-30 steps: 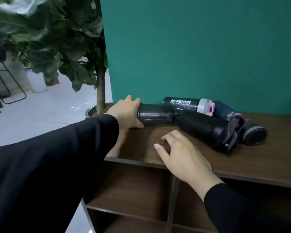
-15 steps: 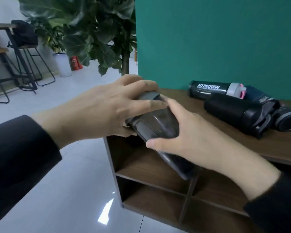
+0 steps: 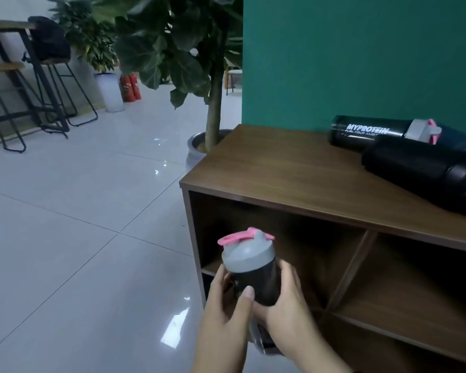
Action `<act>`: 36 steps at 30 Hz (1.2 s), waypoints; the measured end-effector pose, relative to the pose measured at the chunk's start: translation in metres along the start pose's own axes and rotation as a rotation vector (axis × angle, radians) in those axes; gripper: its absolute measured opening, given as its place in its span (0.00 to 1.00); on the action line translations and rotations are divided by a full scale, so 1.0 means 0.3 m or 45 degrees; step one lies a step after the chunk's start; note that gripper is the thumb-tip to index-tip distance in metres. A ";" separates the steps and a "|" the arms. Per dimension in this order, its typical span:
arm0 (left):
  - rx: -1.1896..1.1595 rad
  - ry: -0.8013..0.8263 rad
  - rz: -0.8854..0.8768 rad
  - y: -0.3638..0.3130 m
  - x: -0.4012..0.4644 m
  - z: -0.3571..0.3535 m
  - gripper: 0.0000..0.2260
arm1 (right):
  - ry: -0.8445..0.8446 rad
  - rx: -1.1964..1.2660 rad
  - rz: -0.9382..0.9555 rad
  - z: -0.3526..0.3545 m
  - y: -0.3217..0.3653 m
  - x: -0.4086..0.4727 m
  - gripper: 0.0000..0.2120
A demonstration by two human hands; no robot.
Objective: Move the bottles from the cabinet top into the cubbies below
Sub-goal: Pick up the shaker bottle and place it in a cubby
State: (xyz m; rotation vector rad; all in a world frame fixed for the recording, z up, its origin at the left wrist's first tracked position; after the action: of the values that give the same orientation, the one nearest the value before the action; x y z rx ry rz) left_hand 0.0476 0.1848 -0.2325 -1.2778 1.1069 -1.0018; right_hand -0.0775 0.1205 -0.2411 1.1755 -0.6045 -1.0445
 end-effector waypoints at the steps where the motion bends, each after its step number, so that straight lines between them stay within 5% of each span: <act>1: 0.014 0.052 0.005 0.010 0.027 -0.015 0.27 | -0.050 -0.021 -0.020 -0.001 -0.023 0.038 0.37; 9: -0.060 0.091 0.035 0.051 0.180 0.059 0.33 | -0.073 -0.090 0.038 -0.032 -0.031 0.304 0.36; 14: 0.039 0.140 0.078 0.093 0.240 0.101 0.33 | -0.095 -0.259 0.055 -0.074 -0.034 0.351 0.24; 20: 0.150 0.272 0.137 0.123 0.280 0.088 0.33 | -0.175 0.542 -0.163 -0.110 -0.107 0.359 0.19; 25: 0.200 0.324 0.168 0.140 0.298 0.058 0.33 | -0.315 -0.186 0.002 -0.063 -0.122 0.350 0.25; 28: 0.236 0.330 0.188 0.153 0.306 0.053 0.33 | -0.271 0.009 -0.032 -0.076 -0.144 0.369 0.16; 31: 0.324 0.362 0.197 0.178 0.325 0.049 0.36 | -0.116 0.133 -0.076 -0.106 -0.164 0.373 0.19; 34: 0.310 0.364 0.252 0.195 0.330 0.036 0.41 | 0.060 -0.394 -0.133 -0.103 -0.156 0.332 0.42; 36: 0.334 0.274 0.293 0.190 0.322 0.035 0.38 | 0.100 -0.571 -0.178 -0.079 -0.141 0.291 0.44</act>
State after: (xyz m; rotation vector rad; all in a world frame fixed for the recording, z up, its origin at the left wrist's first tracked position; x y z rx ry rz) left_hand 0.0751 0.0955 -0.2955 -0.8274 1.2103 -1.0855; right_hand -0.0344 0.0517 -0.2993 0.8656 -0.2094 -1.1733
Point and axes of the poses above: each hand's wrist, its own x-axis towards the middle knuckle, its own z-axis out of the back of the hand, y = z × x, the point moved 9 cm from there along x, towards the middle knuckle, and after that the axes turned 12 degrees about y, right-handed, at the moved point
